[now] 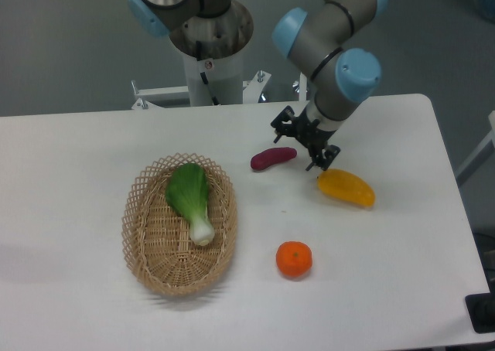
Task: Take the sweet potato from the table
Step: 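Lower the gripper onto the sweet potato and close on it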
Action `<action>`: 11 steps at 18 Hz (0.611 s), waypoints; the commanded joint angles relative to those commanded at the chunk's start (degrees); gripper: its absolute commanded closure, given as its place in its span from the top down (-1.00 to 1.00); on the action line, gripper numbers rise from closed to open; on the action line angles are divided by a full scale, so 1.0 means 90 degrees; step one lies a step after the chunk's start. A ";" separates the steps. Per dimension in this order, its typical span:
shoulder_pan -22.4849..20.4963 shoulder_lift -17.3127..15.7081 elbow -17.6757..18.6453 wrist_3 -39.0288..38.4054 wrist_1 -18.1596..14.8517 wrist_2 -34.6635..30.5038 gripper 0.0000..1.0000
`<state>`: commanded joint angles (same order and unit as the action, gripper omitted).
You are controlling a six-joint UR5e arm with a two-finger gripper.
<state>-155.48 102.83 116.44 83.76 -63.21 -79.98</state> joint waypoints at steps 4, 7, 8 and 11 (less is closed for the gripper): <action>0.0068 -0.0010 0.0519 -0.0019 0.0870 0.0000 1.00; 0.0117 -0.0116 0.0704 -0.0010 0.0891 -0.0010 1.00; 0.0127 -0.0214 0.0802 -0.0010 0.0900 -0.0010 1.00; 0.0117 -0.0361 0.1017 0.0029 0.0939 -0.0010 1.00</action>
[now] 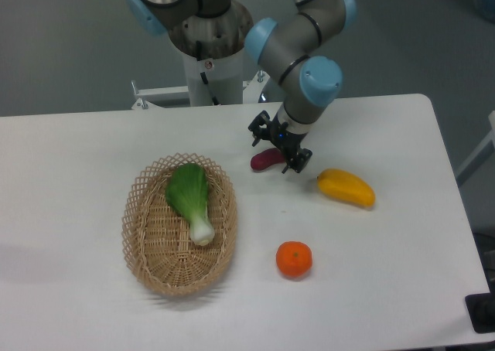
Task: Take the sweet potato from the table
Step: 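Lower the gripper onto the sweet potato and close on it, then lift the held sweet potato up off the table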
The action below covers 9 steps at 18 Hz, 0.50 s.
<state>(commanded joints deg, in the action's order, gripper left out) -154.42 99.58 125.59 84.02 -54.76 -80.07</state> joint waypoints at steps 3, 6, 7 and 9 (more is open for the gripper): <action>0.0010 0.0009 0.0205 -0.0039 0.0438 0.0000 0.82; 0.0010 0.0019 0.0235 -0.0049 0.0645 -0.0010 0.25; 0.0010 0.0010 0.0235 -0.0049 0.0654 -0.0019 0.09; 0.0010 0.0009 0.0244 -0.0049 0.0655 -0.0020 -0.30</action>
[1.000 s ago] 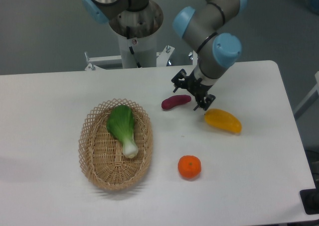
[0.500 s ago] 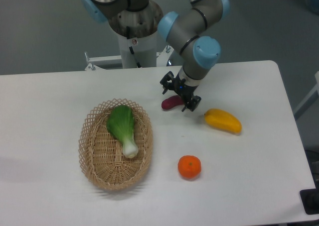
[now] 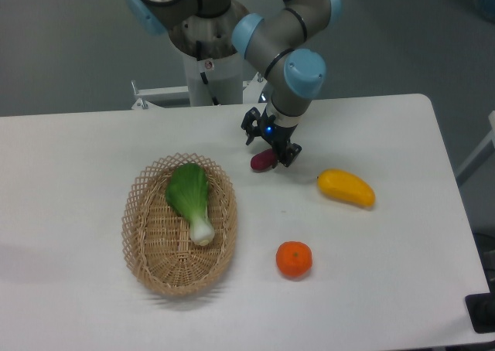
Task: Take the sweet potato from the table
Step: 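Lift the held sweet potato up off the table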
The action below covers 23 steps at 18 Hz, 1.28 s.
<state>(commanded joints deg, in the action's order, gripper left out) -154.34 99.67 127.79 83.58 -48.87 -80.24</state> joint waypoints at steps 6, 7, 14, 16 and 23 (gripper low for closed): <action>-0.0029 -0.0010 -0.0224 0.0000 0.0049 -0.0029 -0.82; -0.0049 -0.0019 -0.0312 -0.0010 0.0039 -0.0039 -0.82; -0.0468 -0.0224 -0.1161 0.0010 -0.0136 -0.0516 -0.80; -0.0634 -0.0234 -0.1444 0.0078 -0.0418 -0.0790 -0.80; -0.1161 -0.0059 -0.2489 0.0195 -0.1064 -0.0781 -0.79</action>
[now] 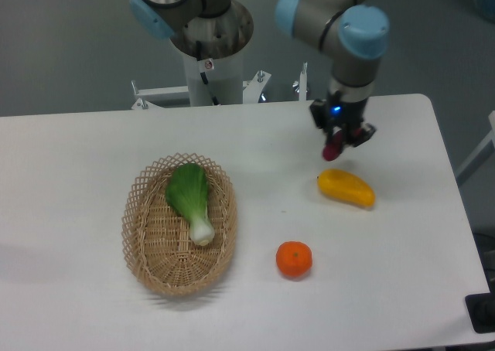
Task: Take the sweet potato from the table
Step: 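Lift the held sweet potato up off the table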
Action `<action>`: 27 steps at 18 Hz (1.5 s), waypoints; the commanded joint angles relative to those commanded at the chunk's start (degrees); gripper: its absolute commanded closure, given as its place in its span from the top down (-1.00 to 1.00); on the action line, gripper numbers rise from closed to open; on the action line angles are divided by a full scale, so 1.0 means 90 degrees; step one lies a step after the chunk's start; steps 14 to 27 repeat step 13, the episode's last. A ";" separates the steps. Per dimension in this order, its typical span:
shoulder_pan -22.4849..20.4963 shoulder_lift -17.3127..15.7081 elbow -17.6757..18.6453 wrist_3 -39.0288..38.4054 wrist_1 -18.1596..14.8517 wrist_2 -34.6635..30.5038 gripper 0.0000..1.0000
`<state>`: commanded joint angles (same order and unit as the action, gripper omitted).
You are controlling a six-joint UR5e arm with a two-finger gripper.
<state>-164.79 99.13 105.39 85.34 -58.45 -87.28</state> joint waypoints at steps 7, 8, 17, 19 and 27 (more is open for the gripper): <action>-0.0206 0.0352 -0.0538 0.0430 -0.0020 -0.0010 -0.80; -0.0244 0.0391 -0.0586 0.0450 -0.0029 -0.0010 -0.79; -0.0255 0.0421 -0.0675 0.0586 -0.0029 -0.0088 -0.79; -0.0255 0.0421 -0.0675 0.0586 -0.0029 -0.0088 -0.79; -0.0255 0.0421 -0.0675 0.0586 -0.0029 -0.0088 -0.79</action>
